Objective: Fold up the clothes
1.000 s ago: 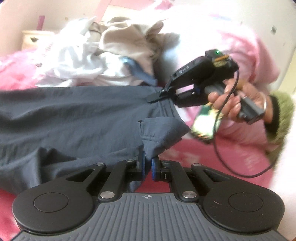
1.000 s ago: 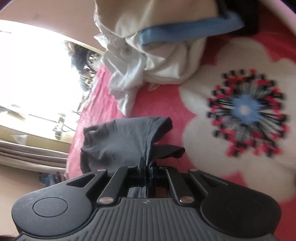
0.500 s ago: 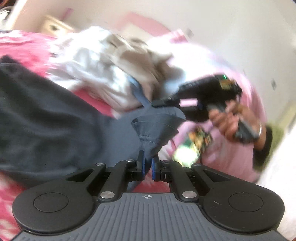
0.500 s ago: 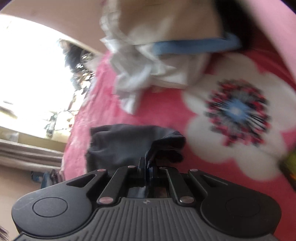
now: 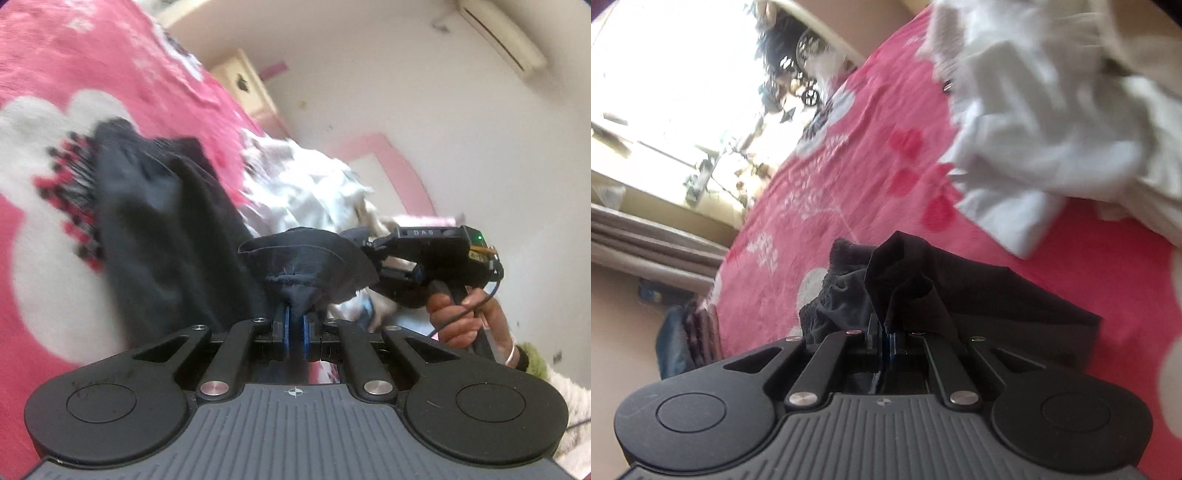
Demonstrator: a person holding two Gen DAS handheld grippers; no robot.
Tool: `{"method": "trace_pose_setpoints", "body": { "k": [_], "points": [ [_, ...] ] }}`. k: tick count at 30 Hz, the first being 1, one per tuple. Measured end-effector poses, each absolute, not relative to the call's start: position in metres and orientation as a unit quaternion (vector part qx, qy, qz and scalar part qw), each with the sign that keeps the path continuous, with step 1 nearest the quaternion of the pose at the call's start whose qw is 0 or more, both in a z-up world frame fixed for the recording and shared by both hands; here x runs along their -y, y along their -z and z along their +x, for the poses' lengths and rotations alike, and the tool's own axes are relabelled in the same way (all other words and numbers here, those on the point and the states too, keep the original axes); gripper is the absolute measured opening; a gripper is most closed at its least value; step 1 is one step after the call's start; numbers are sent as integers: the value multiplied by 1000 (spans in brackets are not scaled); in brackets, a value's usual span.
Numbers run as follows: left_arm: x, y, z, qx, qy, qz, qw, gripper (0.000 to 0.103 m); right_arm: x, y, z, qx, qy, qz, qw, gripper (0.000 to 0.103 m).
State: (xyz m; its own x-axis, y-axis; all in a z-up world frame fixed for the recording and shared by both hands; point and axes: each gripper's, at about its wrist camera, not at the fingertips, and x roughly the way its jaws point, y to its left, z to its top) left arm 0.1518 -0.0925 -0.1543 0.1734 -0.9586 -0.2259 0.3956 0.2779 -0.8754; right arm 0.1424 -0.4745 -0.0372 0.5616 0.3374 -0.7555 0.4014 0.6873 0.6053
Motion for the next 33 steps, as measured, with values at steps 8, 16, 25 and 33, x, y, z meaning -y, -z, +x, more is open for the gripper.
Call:
{"method": "trace_pose_setpoints", "body": {
  "k": [8, 16, 25, 33],
  "points": [
    [61, 177, 191, -404, 452, -413, 680, 5, 436, 34, 207, -474, -3, 363, 802, 5],
    [53, 192, 215, -410, 438, -446, 664, 5, 436, 39, 227, -466, 5, 374, 801, 5],
    [38, 221, 234, -446, 396, -476, 647, 5, 430, 81, 264, -484, -11, 408, 774, 11],
    [35, 218, 235, -445, 387, -481, 649, 21, 449, 76, 260, -441, -56, 448, 775, 41]
  ]
}}
